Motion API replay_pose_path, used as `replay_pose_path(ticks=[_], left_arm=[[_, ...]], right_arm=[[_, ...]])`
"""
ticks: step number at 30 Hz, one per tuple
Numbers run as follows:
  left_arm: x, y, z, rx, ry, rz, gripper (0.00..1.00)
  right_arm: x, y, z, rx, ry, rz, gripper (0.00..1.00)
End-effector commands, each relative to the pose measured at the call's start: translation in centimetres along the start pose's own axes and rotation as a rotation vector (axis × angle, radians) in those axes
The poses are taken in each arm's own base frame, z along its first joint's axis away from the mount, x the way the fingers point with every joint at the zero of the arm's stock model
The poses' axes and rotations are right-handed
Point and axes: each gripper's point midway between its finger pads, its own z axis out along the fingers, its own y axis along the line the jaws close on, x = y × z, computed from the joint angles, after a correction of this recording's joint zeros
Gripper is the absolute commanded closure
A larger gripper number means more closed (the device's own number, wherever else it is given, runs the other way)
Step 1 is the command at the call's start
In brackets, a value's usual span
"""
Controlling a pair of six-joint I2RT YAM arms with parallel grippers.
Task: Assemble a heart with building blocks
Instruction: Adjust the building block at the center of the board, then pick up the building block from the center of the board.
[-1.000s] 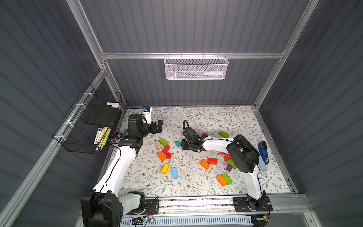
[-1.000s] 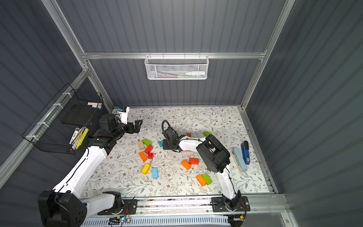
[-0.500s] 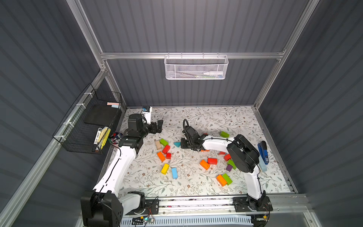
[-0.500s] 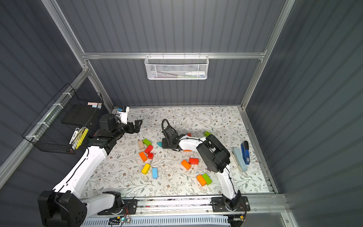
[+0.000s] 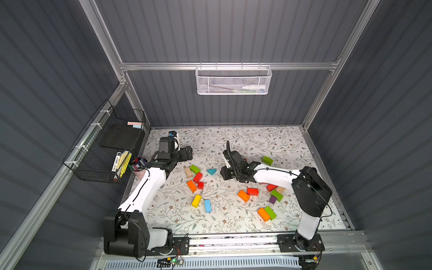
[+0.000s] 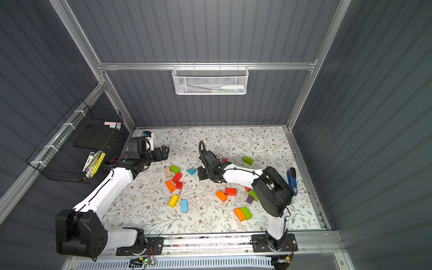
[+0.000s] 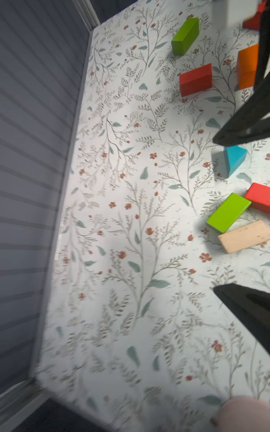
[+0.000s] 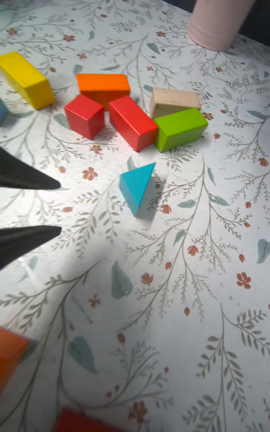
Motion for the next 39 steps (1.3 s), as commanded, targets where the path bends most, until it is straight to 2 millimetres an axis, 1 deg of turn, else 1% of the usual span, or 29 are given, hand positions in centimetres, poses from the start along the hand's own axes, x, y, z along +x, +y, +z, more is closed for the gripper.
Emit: replay_pose_path(ticks=[1,2,4,6,9,12,15,17,20,24,33,39], left_arm=[[2.5,-0.3,1.1,0.006,0.118,-0.164,0.06],[2.7,-0.8,1.4,0.025,0.119,-0.186,0.08],[3.6,-1.8,2.0,0.051,0.137,-0.211,0.1],[4.7,-2.9,2.9,0.054,0.175,-0.205,0.13],[6.4,-3.7,4.1,0.046,0.242,-0.201,0.18],[7.8,-2.7,4.7,-0.013,0.274,-0.284,0.24],[8.3,-3.2,5.2,0.001,0.281,-0.341,0.24],[8.7,-3.3,5.6,0.004,0.286,-0.362,0.26],[9.4,-3.1,6.2,-0.009,0.309,-0.378,0.31],[10.3,-2.7,6.6,-0.035,0.33,-0.39,0.34],[11.5,-2.2,7.4,-0.057,0.356,-0.397,0.37],[11.6,-2.0,8.4,-0.066,0.354,-0.395,0.4]], right_arm=[[2.4,-0.8,-1.6,-0.009,0.041,-0.054,0.69],[2.6,-0.6,-2.4,-0.028,0.029,-0.055,0.69],[3.5,-0.4,-3.2,-0.06,0.022,-0.051,0.68],[4.5,-0.7,-3.8,-0.073,0.017,-0.044,0.68],[5.9,-1.5,-4.3,-0.06,0.024,-0.037,0.67],[6.6,-2.0,-4.8,-0.049,0.02,-0.036,0.65],[7.0,-2.4,-5.4,-0.039,0.002,-0.027,0.64],[7.1,-2.6,-5.7,-0.035,-0.005,-0.028,0.64],[7.2,-2.8,-5.9,-0.025,-0.006,-0.03,0.64],[7.2,-3.1,-6.1,-0.015,-0.017,-0.024,0.64],[7.3,-2.6,-5.8,-0.043,-0.016,-0.015,0.64],[7.3,-2.6,-5.9,-0.044,-0.024,-0.014,0.64]])
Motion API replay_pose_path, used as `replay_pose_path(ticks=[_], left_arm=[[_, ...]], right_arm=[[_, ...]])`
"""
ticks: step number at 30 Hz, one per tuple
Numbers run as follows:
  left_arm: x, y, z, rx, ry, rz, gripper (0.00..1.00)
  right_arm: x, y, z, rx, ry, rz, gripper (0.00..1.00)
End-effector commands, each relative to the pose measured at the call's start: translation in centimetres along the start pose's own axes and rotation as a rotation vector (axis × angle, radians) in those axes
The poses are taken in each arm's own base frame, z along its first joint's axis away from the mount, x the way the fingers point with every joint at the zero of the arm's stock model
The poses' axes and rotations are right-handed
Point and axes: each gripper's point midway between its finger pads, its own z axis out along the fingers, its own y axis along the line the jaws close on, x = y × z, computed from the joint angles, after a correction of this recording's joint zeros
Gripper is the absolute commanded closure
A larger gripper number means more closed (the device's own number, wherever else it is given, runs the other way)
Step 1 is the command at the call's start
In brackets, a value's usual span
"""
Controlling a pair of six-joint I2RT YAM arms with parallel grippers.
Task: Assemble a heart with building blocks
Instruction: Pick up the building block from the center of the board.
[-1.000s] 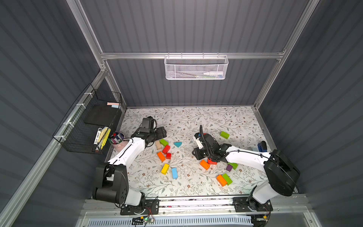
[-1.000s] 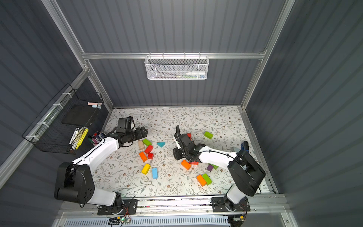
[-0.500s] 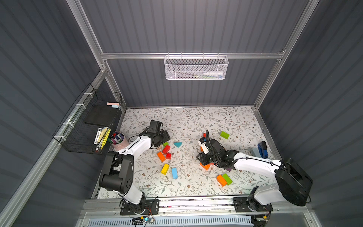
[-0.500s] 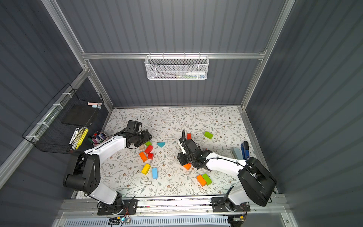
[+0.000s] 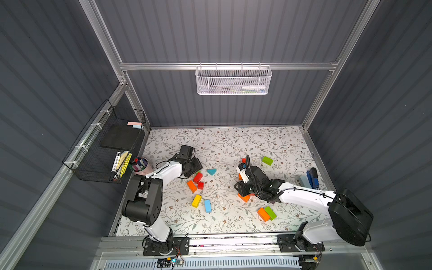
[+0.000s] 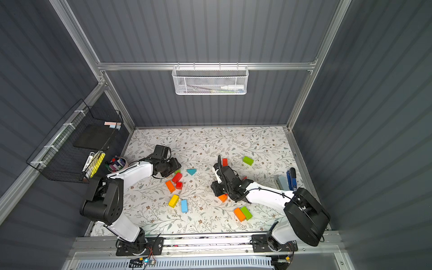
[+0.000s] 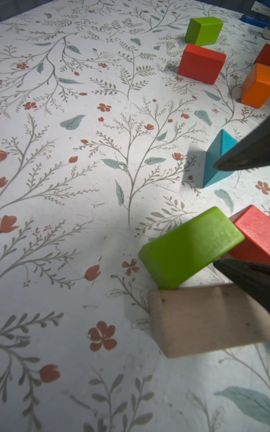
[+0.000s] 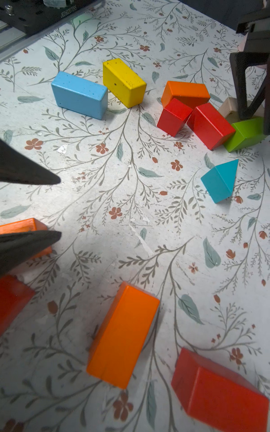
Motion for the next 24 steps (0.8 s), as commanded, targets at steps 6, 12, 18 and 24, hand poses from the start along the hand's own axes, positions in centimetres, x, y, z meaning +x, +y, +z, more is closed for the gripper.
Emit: replay_pose_path(ticks=[6,12,18,24], left_arm=[[-0.3,0.6,1.6,-0.042,-0.007,-0.001,0.42],[-1.1,0.6,2.0,-0.065,-0.026,0.005,0.43],[-1.3,0.7,2.4,-0.076,-0.025,0.008,0.5],[-1.7,0.4,2.5,-0.073,-0.033,0.008,0.62]], right_arm=[[0.6,-0.2,-0.1,-0.007,0.0,0.016,0.64],[0.5,-0.3,-0.2,-0.003,-0.004,0.015,0.64],[0.5,-0.1,-0.3,-0.011,-0.007,0.012,0.64],[-0.5,2.0,0.2,-0.115,-0.017,0.035,0.64]])
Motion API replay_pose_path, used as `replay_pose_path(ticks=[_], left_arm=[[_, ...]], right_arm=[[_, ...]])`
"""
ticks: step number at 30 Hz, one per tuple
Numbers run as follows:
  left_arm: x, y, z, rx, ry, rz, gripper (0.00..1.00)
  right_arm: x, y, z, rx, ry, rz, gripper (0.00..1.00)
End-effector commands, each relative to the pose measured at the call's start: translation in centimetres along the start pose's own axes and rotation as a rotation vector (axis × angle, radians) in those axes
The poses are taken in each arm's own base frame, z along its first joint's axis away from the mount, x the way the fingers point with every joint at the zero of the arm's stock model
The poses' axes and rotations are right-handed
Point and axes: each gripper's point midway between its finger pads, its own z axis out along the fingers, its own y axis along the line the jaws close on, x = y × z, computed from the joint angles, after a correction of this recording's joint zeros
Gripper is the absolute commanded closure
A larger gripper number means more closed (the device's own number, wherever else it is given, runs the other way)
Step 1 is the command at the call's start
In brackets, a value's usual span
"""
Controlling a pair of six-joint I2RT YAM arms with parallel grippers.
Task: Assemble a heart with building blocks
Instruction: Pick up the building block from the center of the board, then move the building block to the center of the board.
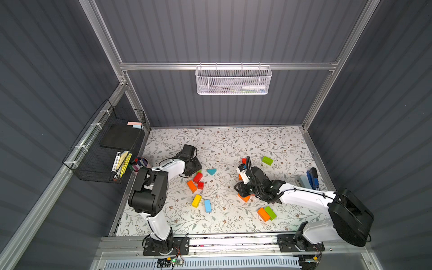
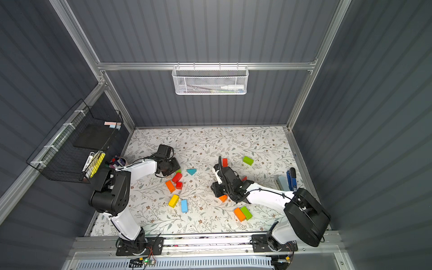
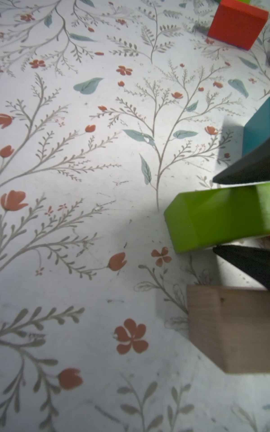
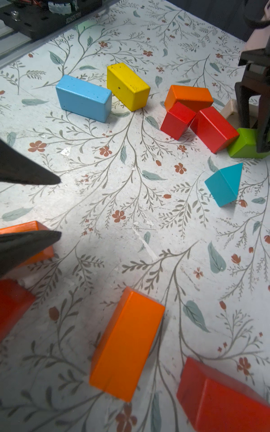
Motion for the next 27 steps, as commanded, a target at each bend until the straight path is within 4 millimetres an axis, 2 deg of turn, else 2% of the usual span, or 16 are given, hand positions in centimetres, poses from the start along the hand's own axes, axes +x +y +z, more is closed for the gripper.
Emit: replay_pose_path(ticks=[1,4,9,14,20,27], left_arm=[[-0.8,-0.8,-0.2,0.002,-0.024,0.013,0.65],[-1.1,-1.1,-0.9,0.018,-0.031,0.011,0.72],[-2.4,-0.7,-1.7,0.017,-0.053,-0.014,0.75],[-6.4,0.5,-4.3,0.02,-0.134,-0.026,0.75],[-10.5,3.0,-7.3,-0.026,-0.22,-0.017,0.75],[-12.9,5.3,-9.1,-0.031,-0.271,-0.03,0.74]], right_arm=[[-1.2,1.9,0.5,-0.093,-0.022,0.035,0.64],[-2.4,3.8,1.5,-0.159,-0.036,0.069,0.64],[-4.4,6.5,4.2,-0.202,-0.019,0.107,0.65],[-7.0,8.7,7.1,-0.233,-0.03,0.157,0.65],[-9.1,10.1,10.2,-0.255,-0.032,0.167,0.62],[-10.5,10.7,13.1,-0.235,-0.019,0.146,0.59]])
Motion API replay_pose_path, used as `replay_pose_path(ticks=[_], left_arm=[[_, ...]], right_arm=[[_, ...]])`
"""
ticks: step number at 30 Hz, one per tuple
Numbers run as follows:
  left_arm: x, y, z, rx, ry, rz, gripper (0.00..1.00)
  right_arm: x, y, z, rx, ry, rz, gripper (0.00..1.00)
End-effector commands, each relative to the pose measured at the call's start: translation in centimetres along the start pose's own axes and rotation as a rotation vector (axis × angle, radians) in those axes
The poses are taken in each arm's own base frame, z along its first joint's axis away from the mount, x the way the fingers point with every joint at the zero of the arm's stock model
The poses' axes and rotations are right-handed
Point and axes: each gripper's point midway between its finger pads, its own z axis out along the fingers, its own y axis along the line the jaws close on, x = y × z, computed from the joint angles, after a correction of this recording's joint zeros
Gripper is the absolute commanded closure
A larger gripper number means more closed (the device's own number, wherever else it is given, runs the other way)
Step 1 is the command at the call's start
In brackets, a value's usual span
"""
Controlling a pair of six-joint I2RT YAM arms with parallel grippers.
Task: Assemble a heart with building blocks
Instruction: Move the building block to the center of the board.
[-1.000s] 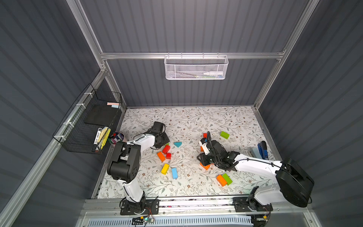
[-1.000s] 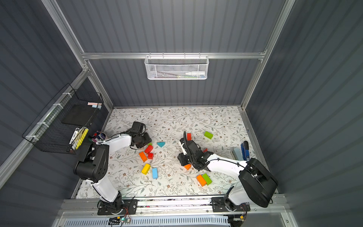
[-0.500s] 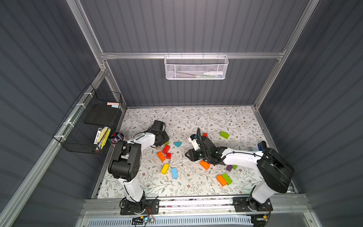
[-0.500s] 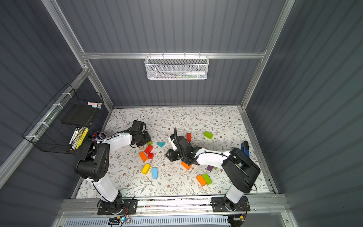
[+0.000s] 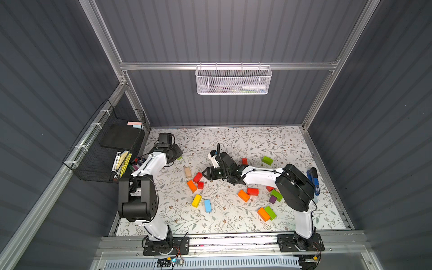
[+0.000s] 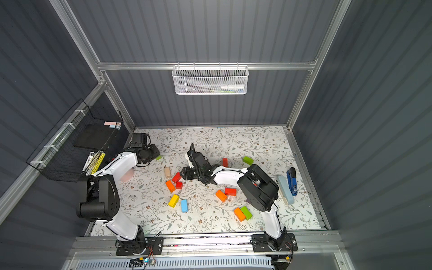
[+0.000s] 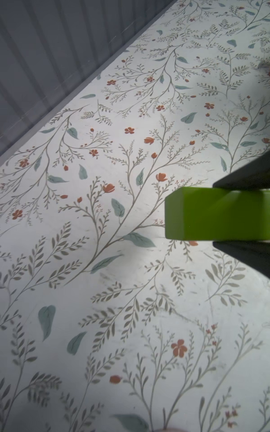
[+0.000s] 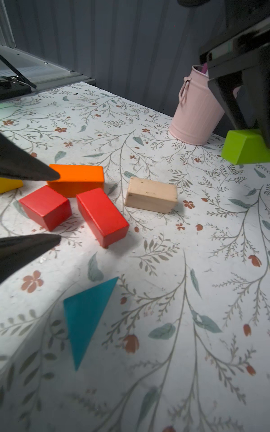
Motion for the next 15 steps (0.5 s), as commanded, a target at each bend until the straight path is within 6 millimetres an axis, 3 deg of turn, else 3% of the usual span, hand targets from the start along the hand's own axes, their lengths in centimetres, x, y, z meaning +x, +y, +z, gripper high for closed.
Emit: replay_pose_path(ticks=[1,8,15], left_arm=[[-1.3,0.3,-1.5,0.011,-0.025,0.033,0.74],[-2.0,0.3,-2.3,0.015,-0.062,0.055,0.73],[-2.3,0.2,-2.8,0.02,-0.074,0.061,0.73]], right_arm=[[-0.3,0.4,1.3,0.006,0.012,0.008,0.59],[-0.8,0.4,4.8,0.023,0.042,-0.036,0.59],[-0.6,-0.6,6.8,0.086,0.077,-0.069,0.59]])
